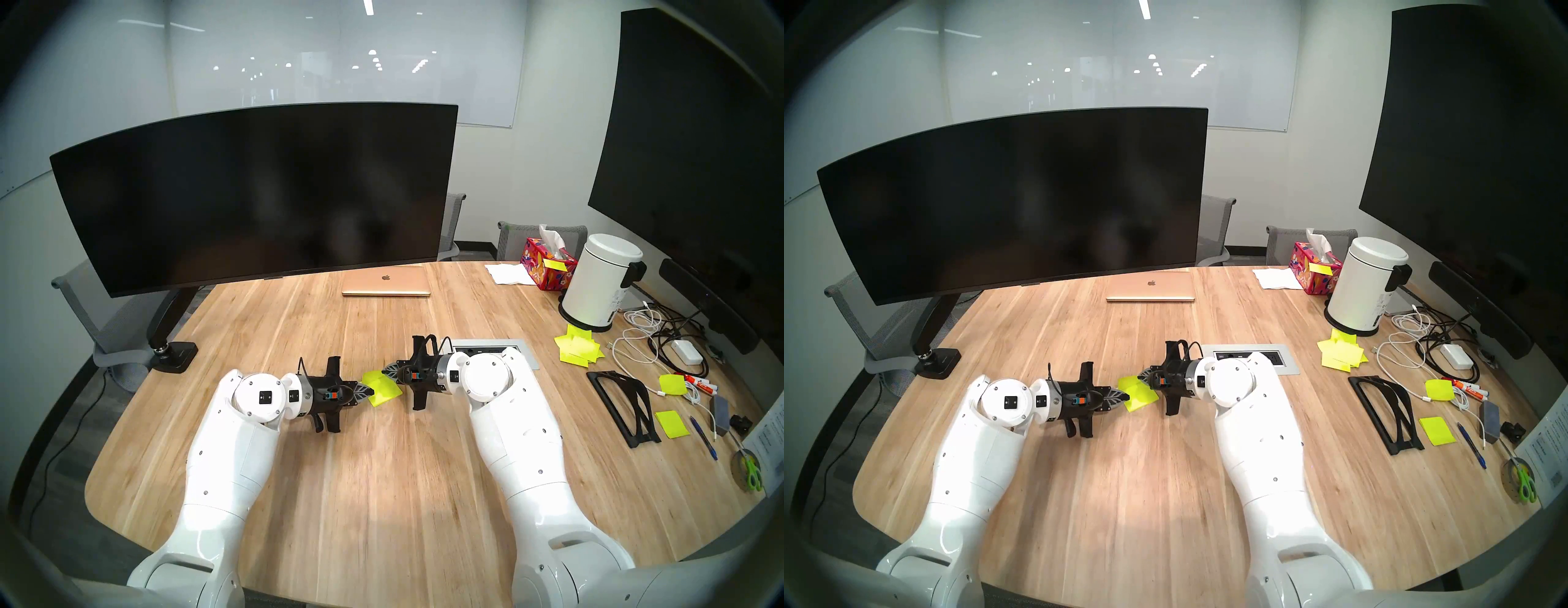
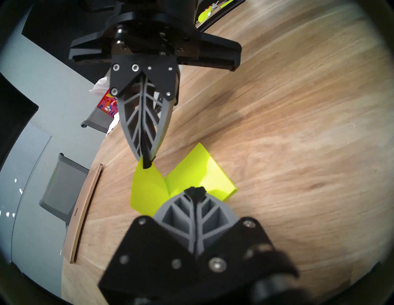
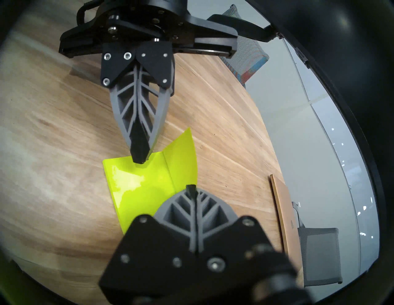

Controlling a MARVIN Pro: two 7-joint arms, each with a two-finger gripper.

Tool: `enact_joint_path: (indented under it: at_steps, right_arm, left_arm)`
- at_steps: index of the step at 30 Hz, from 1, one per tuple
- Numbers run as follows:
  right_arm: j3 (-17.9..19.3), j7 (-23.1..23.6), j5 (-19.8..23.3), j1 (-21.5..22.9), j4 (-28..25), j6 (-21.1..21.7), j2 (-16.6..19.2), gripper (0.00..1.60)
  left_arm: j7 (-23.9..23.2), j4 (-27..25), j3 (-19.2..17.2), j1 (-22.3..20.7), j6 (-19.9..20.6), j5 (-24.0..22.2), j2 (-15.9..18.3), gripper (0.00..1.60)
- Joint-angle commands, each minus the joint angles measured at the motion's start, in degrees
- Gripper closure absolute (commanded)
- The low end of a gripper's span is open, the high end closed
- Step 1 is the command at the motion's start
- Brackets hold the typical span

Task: Peel one sticky note off the pad and stick it onto the monitor, then press it flat

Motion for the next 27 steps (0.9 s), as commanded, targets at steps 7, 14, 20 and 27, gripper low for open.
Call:
enact_joint_path:
  at_steps: [7,14,20,27]
  right_arm:
    - [0.38,-0.3,0.69,-0.01,-1.48,0.19,-0.66,1.6]
    - [0.69,-0.33,0.77,0.09,-1.49,0.25,-0.78,1.6]
    - [2.11,-1.7,1.73,0.93,-1.39,0.36,-1.41,1.6]
    - [3.18,-3.42,2.18,2.34,-2.29,0.36,-2.45,1.6]
  left_arm:
    - [1.07,-0.19,1.99,-1.47,0.1,3.13,-0.31,1.6]
    - [1.03,-0.06,3.1,-1.05,0.05,5.81,0.6,1.6]
    - [1.23,0.64,3.46,-0.52,-0.7,6.6,1.35,1.6]
    - [1.43,1.09,3.72,-0.21,-0.95,6.64,1.45,1.6]
